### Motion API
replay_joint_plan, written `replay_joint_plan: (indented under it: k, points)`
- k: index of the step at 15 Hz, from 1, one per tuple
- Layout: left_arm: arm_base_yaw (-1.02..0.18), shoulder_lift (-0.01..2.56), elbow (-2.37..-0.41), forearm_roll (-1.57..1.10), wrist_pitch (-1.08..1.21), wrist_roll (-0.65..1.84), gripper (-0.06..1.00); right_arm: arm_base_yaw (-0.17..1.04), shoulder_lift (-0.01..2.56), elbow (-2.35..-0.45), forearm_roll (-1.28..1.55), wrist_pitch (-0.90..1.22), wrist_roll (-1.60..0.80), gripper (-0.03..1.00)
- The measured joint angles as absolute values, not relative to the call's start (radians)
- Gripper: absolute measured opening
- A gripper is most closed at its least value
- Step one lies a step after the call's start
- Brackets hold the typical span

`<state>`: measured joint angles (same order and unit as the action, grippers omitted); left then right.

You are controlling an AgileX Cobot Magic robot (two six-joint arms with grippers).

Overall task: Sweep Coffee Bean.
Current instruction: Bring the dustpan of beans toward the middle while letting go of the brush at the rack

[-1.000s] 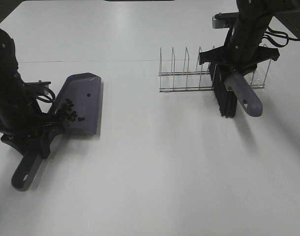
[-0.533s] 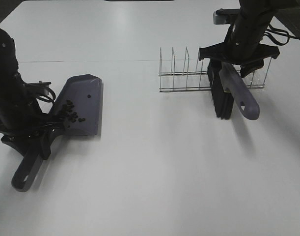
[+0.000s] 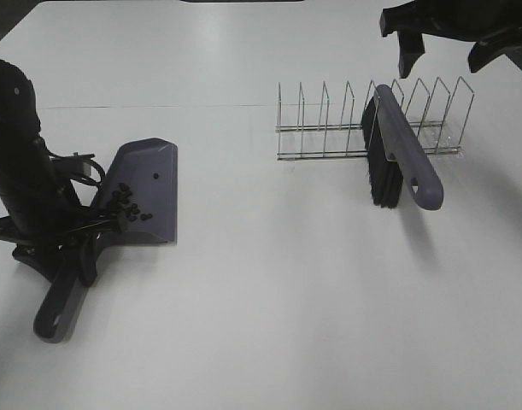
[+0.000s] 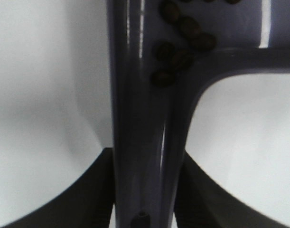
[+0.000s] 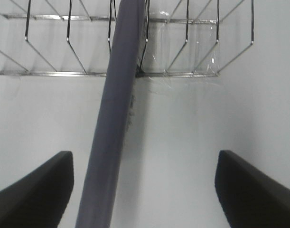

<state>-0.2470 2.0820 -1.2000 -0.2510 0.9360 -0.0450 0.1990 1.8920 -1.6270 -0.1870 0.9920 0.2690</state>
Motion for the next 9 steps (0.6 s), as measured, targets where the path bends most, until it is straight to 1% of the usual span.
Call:
replay_joint_plan:
  k: [2,4,6,7,8,9]
  points:
    - [-0.247,2.091,-1.208,-0.267,0.923,-0.045,0.32,0.199,1.855,-1.608,-0.188,1.053,0.228,0.72]
    - [-0.247,2.092,-1.208,-0.272,0.919,-0.045,0.32,0.199,1.819,-1.551,-0.187,1.059,0.214,0.72]
    - [-0.247,2.092,-1.208,-0.284,0.914,-0.033,0.32,0.199,1.748,-1.437,-0.187,1.039,0.21,0.72]
    - [-0.247,2.092,-1.208,-0.293,0.909,-0.029,0.35,0.199,1.71,-1.375,-0.184,1.009,0.21,0.72]
    - [-0.247,2.092,-1.209,-0.313,0.909,-0.025,0.46,0.199,1.669,-1.317,-0.175,0.975,0.21,0.72]
    - [-0.247,2.091,-1.211,-0.324,0.91,-0.022,0.61,0.199,1.618,-1.254,-0.16,0.945,0.21,0.72]
